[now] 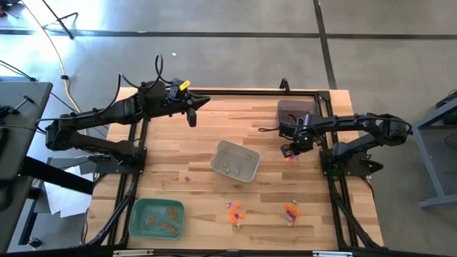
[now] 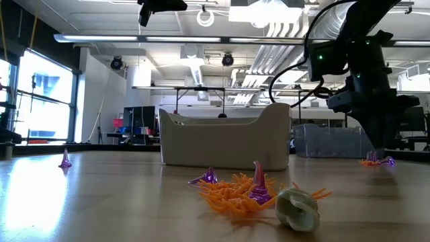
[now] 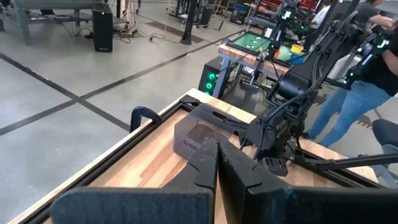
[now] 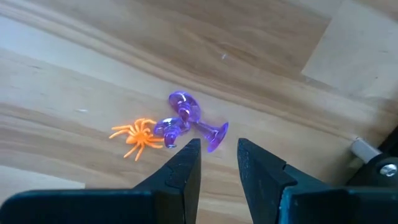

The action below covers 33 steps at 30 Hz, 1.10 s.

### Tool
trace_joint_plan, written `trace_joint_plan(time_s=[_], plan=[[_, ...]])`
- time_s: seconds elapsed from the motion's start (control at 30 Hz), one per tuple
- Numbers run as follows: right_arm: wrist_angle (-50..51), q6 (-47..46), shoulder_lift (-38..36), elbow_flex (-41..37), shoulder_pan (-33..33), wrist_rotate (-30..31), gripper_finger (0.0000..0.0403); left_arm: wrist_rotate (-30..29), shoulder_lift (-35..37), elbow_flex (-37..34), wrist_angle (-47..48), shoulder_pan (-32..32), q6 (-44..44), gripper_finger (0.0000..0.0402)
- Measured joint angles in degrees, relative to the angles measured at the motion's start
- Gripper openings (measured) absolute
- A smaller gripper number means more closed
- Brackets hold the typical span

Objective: Sort Halloween decoration
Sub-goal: Put the violet witch hat toy into the black bin

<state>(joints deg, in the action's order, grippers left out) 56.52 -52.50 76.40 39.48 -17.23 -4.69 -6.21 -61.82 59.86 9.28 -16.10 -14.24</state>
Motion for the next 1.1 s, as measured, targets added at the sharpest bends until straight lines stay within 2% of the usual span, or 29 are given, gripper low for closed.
trace_joint_plan(time_s=[0.27,0.4,0.53,0.77,1.1], plan=[[-0.70,0.07,0.48,-0.43,-0.06,-2.24,0.0102,0.03,0.00,0.00,0.18,0.02,1.96,0.0000],[-4.26,-0.77,0.48,-3.62,-0.44,-5.85,0.0102,0.05,0.00,0.00,0.39,0.00,2.49,0.0000],[-6.74,-1.58,0.48,-5.67,-0.42,-5.50,0.0102,0.03,0.00,0.00,0.44,0.00,2.51,0.0000],[-9.21,-1.44,0.48,-5.92,-0.42,-1.55,0.0102,0.03,0.00,0.00,0.42,-0.11,2.49,0.0000],[-10.44,-1.42,0.42,-7.00,-0.42,-2.65,0.0095,0.03,0.00,0.00,0.44,-0.11,2.45,0.0000]])
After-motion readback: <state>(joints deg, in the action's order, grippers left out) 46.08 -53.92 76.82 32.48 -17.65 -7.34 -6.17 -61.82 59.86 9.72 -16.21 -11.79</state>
